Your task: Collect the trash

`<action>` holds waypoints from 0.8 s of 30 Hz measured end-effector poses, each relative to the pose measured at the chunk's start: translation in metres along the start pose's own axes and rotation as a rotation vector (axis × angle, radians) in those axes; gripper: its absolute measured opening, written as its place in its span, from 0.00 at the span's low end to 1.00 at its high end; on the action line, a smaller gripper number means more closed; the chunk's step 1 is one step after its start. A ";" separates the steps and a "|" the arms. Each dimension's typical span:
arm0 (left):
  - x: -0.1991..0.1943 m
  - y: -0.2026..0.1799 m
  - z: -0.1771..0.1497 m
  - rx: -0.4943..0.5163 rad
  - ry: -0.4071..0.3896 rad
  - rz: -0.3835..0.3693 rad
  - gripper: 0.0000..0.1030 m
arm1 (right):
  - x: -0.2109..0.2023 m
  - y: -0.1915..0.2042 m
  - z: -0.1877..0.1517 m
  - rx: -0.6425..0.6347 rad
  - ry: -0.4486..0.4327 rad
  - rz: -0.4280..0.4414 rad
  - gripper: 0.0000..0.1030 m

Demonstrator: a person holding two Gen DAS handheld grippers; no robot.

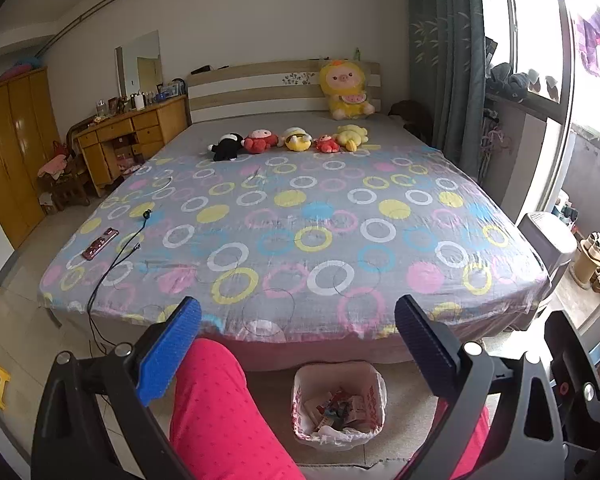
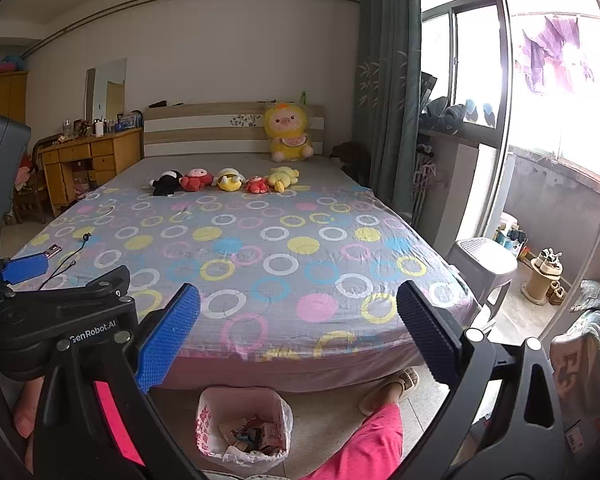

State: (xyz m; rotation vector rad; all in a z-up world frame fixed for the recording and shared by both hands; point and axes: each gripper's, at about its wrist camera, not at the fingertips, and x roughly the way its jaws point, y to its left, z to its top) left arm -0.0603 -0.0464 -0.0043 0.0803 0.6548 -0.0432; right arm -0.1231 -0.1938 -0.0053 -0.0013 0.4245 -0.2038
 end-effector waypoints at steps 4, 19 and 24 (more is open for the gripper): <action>0.001 0.001 -0.002 -0.006 0.006 0.001 0.92 | 0.004 0.000 0.000 0.003 0.004 0.003 0.94; 0.002 0.001 -0.002 -0.008 0.010 0.012 0.92 | 0.004 -0.001 0.000 0.004 0.007 0.000 0.93; 0.003 0.001 -0.003 -0.011 0.012 0.010 0.92 | 0.004 -0.001 0.001 0.004 0.006 0.001 0.93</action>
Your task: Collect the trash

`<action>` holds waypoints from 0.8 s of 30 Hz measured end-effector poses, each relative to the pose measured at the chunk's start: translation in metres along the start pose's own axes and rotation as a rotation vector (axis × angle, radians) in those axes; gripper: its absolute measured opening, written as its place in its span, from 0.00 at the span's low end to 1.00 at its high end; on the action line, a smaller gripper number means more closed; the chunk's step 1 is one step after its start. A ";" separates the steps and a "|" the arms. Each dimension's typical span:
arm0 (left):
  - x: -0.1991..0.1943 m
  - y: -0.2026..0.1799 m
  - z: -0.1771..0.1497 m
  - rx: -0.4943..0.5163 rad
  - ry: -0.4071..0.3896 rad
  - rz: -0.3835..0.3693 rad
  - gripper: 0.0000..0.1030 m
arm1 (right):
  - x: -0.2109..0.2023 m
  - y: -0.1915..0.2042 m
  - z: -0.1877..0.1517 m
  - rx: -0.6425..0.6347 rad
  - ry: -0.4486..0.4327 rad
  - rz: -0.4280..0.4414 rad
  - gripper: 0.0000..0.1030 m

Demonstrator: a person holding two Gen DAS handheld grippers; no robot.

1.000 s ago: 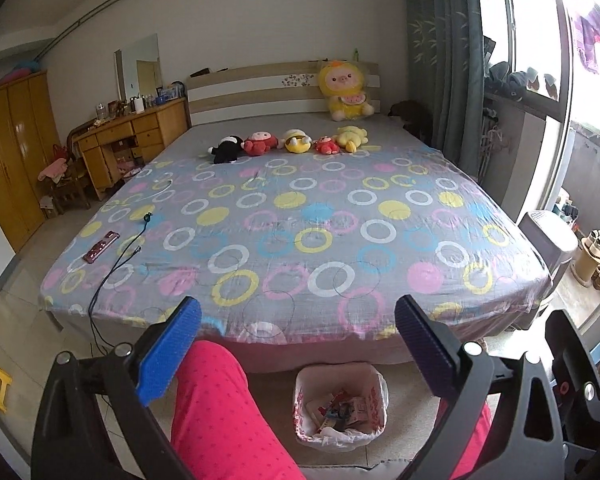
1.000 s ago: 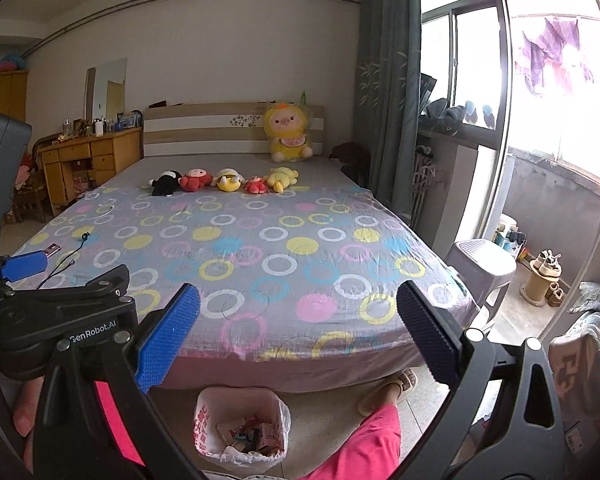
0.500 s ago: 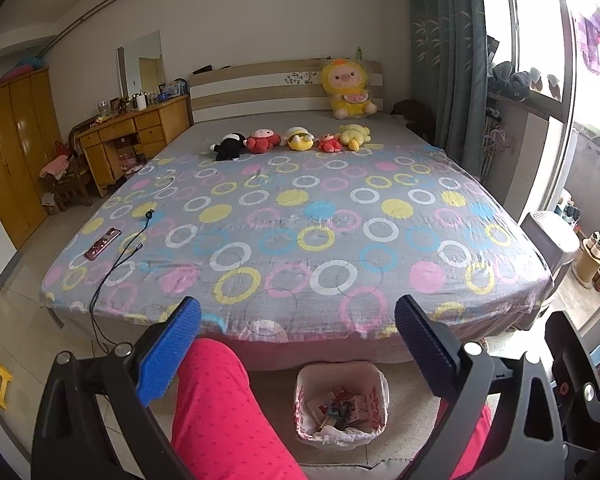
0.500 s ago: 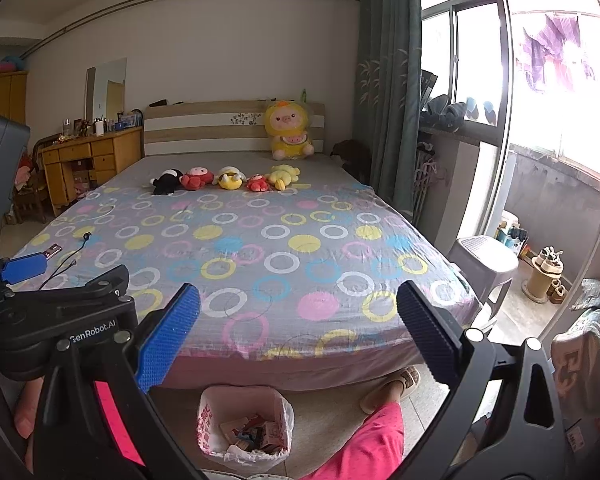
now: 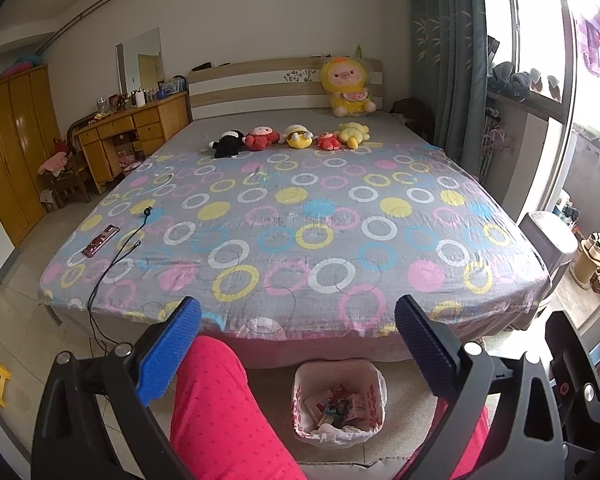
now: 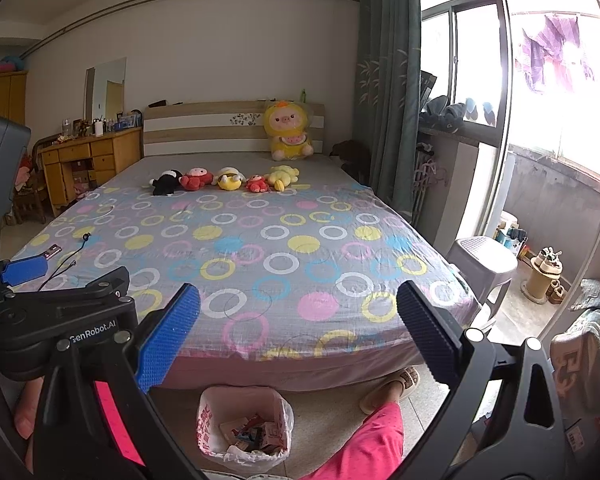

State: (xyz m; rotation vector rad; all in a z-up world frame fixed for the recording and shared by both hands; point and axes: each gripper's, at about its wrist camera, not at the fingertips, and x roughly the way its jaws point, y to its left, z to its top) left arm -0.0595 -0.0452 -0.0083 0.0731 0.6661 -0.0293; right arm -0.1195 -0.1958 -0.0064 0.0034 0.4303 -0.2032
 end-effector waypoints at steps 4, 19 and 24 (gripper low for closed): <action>0.000 0.000 0.000 -0.001 -0.001 0.000 0.92 | 0.000 0.000 0.000 0.002 0.000 0.001 0.93; 0.000 0.000 0.000 -0.004 -0.001 0.000 0.92 | 0.000 0.001 0.000 0.001 -0.001 0.000 0.93; 0.000 0.000 -0.001 -0.006 0.002 0.002 0.92 | 0.000 0.001 0.000 0.002 0.002 0.001 0.93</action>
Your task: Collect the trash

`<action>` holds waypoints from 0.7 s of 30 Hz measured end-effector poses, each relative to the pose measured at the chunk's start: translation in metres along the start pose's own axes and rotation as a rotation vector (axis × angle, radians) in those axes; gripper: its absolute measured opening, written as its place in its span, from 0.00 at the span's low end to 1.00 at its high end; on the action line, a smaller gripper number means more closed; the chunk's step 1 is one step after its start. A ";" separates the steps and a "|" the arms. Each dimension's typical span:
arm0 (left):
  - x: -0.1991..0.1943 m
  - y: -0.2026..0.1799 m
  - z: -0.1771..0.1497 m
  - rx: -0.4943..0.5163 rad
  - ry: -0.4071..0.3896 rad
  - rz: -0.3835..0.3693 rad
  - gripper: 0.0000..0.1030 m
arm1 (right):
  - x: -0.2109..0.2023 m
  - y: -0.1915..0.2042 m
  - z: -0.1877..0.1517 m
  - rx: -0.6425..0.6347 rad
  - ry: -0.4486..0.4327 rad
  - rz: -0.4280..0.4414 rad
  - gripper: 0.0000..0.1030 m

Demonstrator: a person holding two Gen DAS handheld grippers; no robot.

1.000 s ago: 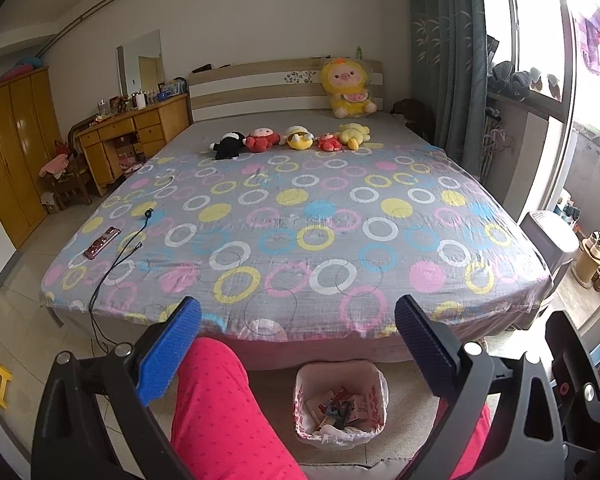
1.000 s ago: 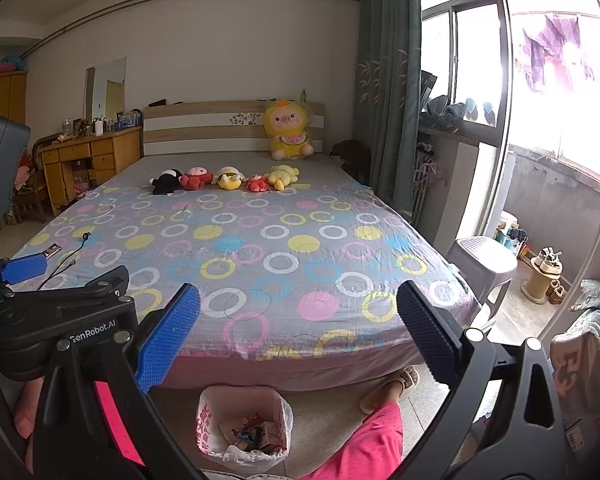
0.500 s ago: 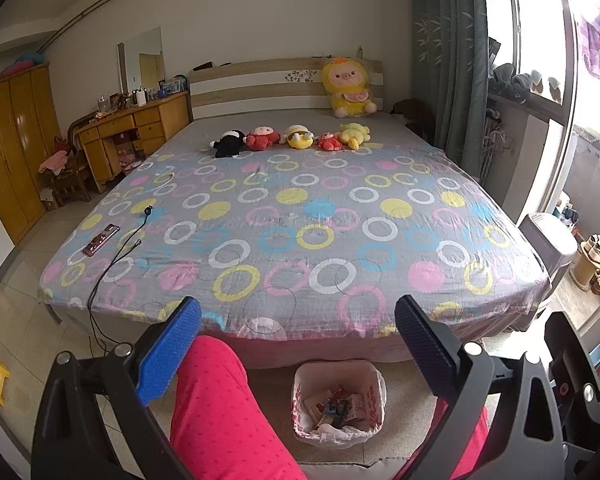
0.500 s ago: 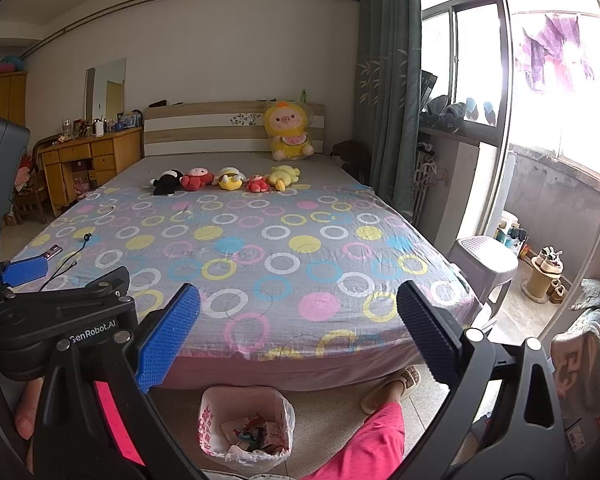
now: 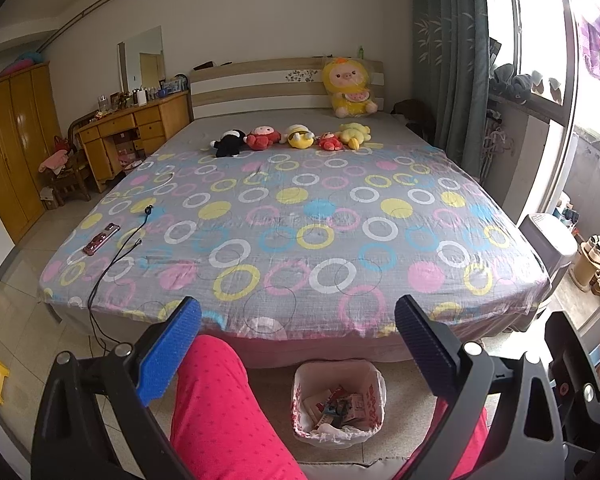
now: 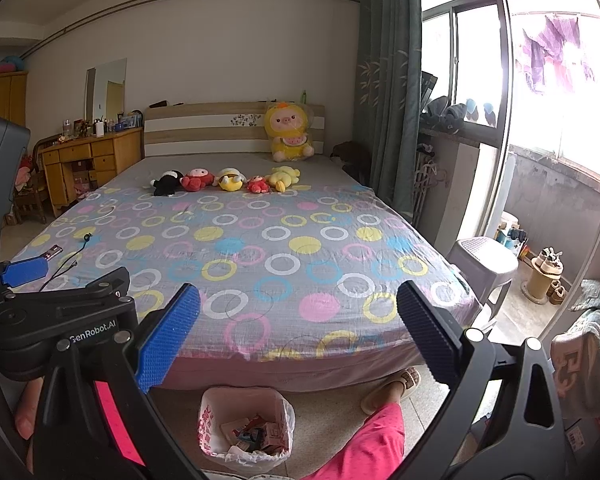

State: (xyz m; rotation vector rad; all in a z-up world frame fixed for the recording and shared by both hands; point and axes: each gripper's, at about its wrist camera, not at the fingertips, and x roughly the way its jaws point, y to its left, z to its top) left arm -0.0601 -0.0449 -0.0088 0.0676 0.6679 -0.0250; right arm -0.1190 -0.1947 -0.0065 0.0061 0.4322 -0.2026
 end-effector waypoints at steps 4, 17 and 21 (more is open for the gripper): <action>0.000 -0.002 -0.001 0.001 -0.002 0.005 0.92 | 0.000 0.000 0.000 -0.002 -0.003 -0.003 0.93; 0.000 -0.007 -0.001 -0.002 -0.007 0.015 0.92 | -0.001 0.003 -0.001 -0.003 -0.003 -0.002 0.93; 0.001 -0.009 0.000 -0.005 -0.002 0.016 0.92 | -0.001 0.003 -0.001 -0.004 -0.004 -0.003 0.93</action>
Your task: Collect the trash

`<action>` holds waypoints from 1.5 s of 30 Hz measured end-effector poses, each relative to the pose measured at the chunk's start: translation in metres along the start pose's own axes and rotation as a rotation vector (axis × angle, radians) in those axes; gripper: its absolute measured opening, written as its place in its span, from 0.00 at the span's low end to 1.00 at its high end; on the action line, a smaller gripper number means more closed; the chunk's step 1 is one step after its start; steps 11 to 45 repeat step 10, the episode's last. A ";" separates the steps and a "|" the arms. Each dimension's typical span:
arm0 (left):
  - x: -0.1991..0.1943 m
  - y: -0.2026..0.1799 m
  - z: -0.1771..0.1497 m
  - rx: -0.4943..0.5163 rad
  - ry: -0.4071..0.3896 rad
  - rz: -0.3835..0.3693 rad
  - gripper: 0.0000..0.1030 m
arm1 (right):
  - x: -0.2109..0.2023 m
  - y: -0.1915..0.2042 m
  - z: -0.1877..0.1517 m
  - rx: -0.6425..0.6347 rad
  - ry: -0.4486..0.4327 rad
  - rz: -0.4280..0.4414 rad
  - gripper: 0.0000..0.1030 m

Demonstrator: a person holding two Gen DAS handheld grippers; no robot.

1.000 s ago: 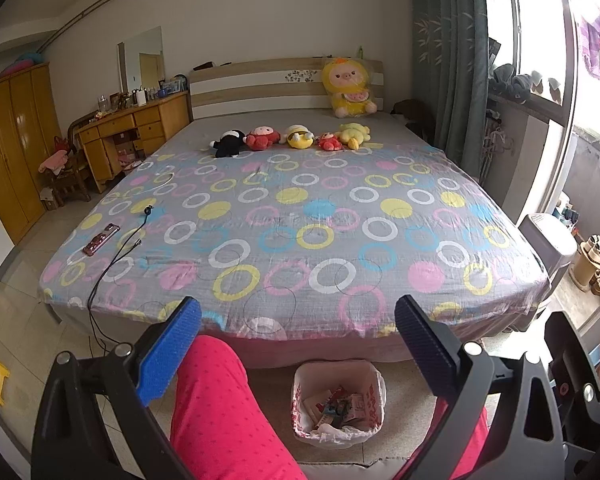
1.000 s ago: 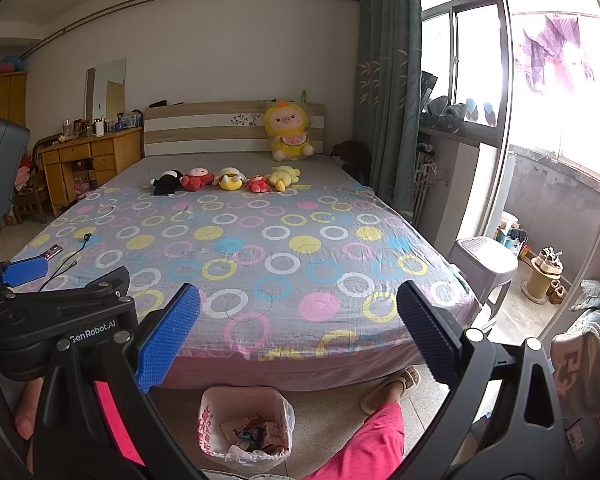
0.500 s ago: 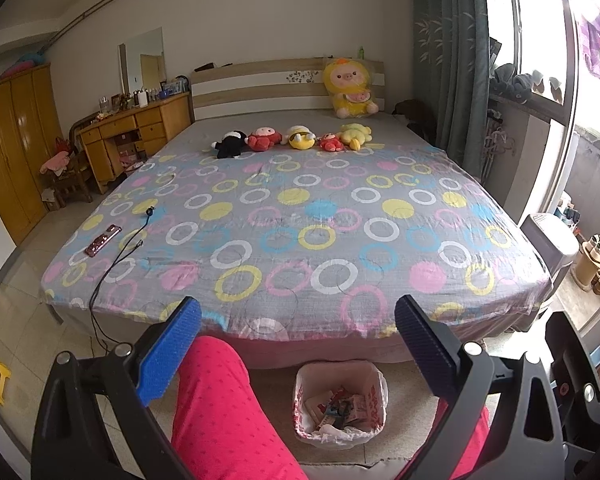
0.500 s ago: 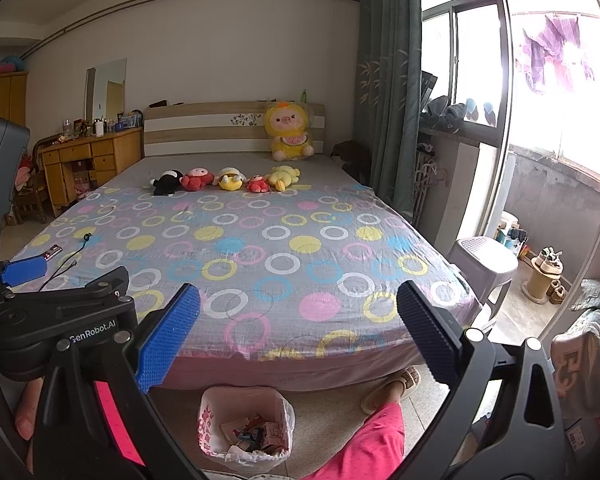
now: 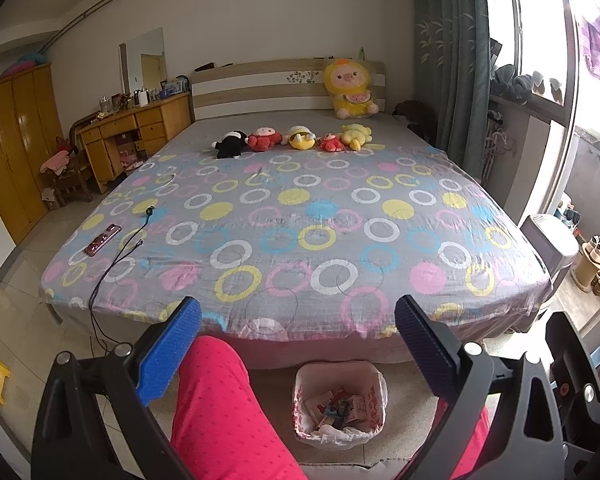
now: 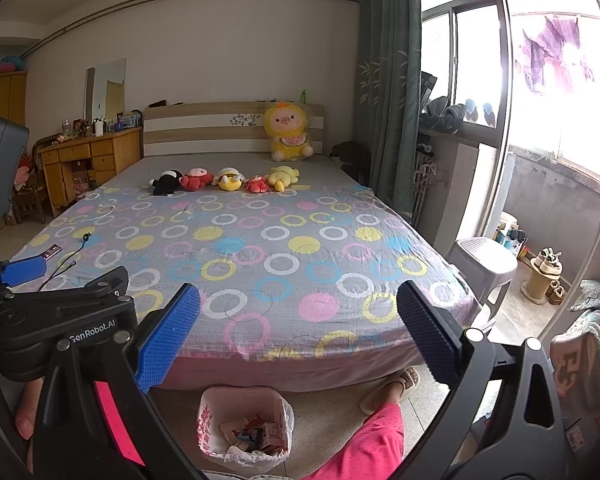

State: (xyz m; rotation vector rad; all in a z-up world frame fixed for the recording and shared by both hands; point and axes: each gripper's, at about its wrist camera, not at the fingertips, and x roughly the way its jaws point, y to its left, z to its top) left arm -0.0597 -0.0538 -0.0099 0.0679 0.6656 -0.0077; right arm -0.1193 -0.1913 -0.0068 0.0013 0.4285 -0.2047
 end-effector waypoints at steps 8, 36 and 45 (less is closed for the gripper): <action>0.001 -0.004 0.002 -0.007 0.008 0.004 0.92 | 0.000 0.000 0.000 0.000 -0.001 -0.001 0.93; 0.002 -0.004 0.002 -0.011 0.009 0.005 0.92 | 0.000 0.000 0.000 0.001 -0.002 -0.001 0.93; 0.002 -0.004 0.002 -0.011 0.009 0.005 0.92 | 0.000 0.000 0.000 0.001 -0.002 -0.001 0.93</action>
